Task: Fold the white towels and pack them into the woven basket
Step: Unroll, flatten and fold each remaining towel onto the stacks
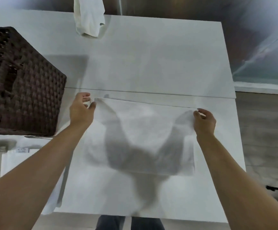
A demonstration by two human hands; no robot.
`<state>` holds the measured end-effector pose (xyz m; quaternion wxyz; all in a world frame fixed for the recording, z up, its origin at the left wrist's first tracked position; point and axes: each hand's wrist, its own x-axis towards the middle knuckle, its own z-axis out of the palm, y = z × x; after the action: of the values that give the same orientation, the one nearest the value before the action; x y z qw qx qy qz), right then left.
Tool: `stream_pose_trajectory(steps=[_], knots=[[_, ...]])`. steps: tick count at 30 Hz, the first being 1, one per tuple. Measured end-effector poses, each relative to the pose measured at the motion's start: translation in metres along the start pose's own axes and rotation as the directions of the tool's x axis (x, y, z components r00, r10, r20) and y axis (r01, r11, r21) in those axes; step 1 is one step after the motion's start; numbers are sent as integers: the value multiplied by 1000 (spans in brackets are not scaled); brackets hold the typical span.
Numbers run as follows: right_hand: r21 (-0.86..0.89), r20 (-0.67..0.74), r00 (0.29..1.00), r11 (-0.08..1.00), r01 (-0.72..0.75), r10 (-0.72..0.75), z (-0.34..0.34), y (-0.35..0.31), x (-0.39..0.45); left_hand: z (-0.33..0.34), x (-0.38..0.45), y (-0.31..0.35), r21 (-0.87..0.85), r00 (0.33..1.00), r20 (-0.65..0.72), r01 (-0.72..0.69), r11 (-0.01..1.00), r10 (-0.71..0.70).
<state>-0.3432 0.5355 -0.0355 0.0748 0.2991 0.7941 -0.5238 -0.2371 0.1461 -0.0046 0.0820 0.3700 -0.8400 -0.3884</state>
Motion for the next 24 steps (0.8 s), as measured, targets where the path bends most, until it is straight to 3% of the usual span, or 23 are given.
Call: stream_pose_trajectory(steps=[2,4,7,10,15,18,24], knots=[[-180,-15,998,981,65,-69,2,12,-5,7,-11,-16,140,998,47,-56,989,50],[-372,22,968,897,239,-249,2,27,-16,18,-37,-34,304,972,166,-211,929,166],[-522,280,839,660,541,-467,11,47,-35,34,-103,-57,374,884,375,-418,828,278],[-555,510,721,460,693,-470,21,63,-43,41,-164,-73,411,821,489,-514,753,294],[-602,535,725,406,688,-434,19,79,-51,44,-210,-99,441,763,574,-595,673,298],[-660,486,772,408,631,-410,14,83,-67,42,-219,-112,433,713,633,-650,625,303],[-790,352,879,402,464,-321,-10,109,-116,36,-171,-101,444,713,588,-680,584,382]])
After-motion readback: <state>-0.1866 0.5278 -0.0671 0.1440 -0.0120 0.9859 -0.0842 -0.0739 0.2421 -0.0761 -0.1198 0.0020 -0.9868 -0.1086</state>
